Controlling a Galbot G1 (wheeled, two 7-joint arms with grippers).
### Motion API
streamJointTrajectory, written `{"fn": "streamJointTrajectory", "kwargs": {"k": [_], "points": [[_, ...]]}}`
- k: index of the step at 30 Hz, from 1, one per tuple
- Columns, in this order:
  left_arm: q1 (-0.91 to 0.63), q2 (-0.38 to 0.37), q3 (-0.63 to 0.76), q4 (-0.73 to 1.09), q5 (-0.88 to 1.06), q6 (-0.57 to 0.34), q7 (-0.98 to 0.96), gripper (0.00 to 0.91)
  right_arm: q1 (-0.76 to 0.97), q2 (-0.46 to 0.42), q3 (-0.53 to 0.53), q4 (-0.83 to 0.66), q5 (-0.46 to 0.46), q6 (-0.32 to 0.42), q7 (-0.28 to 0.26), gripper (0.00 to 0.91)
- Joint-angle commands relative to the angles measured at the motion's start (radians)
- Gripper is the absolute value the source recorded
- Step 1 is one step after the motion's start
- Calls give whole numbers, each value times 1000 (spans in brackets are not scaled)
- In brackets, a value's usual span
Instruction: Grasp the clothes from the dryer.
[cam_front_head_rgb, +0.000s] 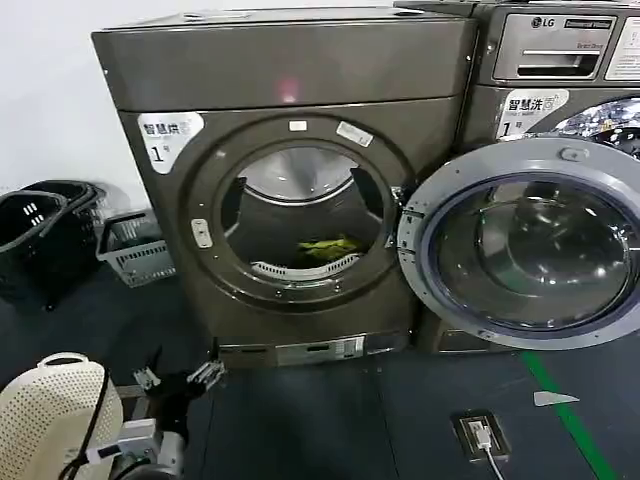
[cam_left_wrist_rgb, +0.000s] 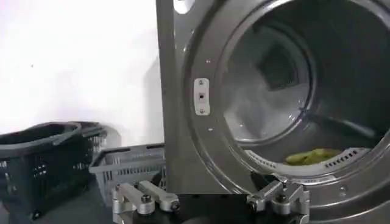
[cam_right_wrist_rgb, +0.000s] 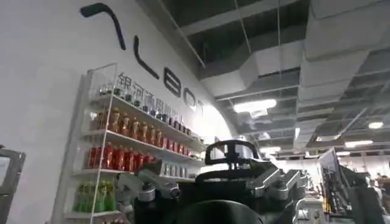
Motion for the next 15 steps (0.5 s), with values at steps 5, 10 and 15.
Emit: {"fn": "streamJointTrajectory", "kwargs": {"k": [5,10,15], "points": [[3,0,1,-5,5,1,-5,907,1,3,0,-2,10,9,4,907],[5,-4,5,-9,7,2,-4,907,1,7,2,2,14,11,4,907],[7,-3,5,-11,6,-1,-4,907,-1,5,5,3,17,13,4,907]]}}
